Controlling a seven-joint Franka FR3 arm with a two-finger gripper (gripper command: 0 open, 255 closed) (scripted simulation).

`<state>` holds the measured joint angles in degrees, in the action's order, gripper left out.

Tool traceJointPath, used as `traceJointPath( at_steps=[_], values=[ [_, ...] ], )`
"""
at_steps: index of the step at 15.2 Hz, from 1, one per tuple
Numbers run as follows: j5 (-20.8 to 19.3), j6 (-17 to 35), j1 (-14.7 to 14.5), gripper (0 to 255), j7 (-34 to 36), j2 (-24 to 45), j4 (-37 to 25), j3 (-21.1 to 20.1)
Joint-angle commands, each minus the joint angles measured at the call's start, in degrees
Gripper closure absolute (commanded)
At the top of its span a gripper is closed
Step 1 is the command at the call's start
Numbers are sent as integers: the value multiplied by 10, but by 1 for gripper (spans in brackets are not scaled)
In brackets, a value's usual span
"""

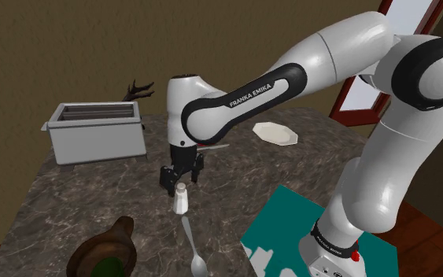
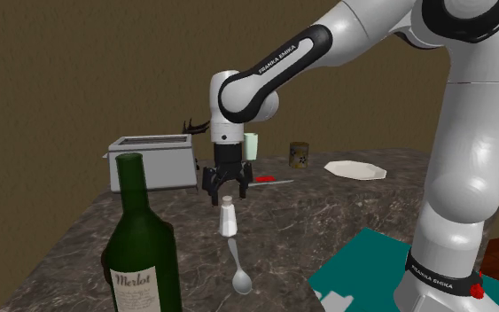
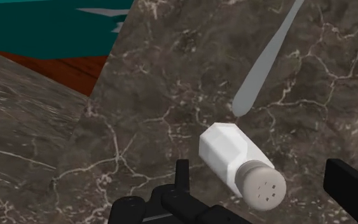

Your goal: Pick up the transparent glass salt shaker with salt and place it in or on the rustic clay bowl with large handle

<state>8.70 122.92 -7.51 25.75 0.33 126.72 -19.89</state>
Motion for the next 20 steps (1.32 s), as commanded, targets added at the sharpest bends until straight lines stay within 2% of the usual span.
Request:
traceJointPath(
  at_steps=[1,8,9,18,20],
  values=[
    [0,14,-1,0,2,5,9,-1],
    [0,14,-1,0,2,5,8,-1],
    [0,14,-1,255,2,5,8,-1],
    [0,14,-1,255,2,5,9,-1],
    [2,-1,-1,255,1,-3,2,-1]
  ],
)
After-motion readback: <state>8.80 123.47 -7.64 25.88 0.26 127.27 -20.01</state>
